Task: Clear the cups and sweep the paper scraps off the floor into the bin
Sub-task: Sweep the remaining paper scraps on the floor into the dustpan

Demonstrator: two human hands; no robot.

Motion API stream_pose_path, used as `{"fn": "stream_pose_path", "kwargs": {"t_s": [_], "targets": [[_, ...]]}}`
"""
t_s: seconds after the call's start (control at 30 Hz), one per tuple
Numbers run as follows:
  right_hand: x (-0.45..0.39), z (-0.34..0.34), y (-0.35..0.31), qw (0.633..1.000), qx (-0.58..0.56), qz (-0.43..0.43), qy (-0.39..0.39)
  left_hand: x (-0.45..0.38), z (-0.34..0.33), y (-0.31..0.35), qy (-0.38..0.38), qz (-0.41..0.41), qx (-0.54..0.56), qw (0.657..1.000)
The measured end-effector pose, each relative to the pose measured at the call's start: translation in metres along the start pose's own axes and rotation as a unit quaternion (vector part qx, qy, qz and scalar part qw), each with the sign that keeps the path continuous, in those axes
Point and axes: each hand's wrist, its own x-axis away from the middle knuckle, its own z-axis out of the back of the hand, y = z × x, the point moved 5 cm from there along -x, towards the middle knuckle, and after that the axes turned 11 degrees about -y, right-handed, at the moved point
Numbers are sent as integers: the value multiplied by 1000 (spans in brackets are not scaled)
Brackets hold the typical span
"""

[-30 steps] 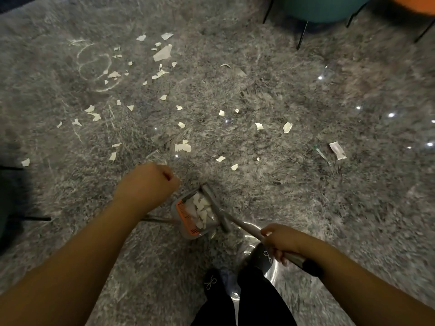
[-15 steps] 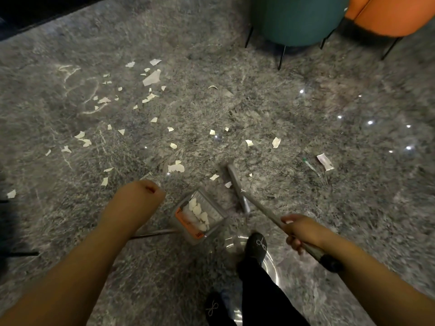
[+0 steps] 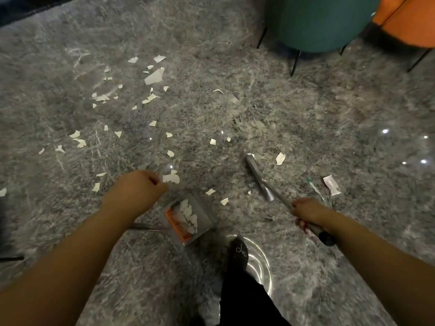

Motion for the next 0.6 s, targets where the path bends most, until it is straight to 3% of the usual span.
{"fn": "stream_pose_path", "kwargs": {"t_s": [0.4,0.6], "targets": [[-43,-53,-28,972,175,-48,-148,-36,18,7,5,32,-37,999],[-16,-87,-59,974,36,-16,-225,-39,21,-5,3,34,-21,999]]}}
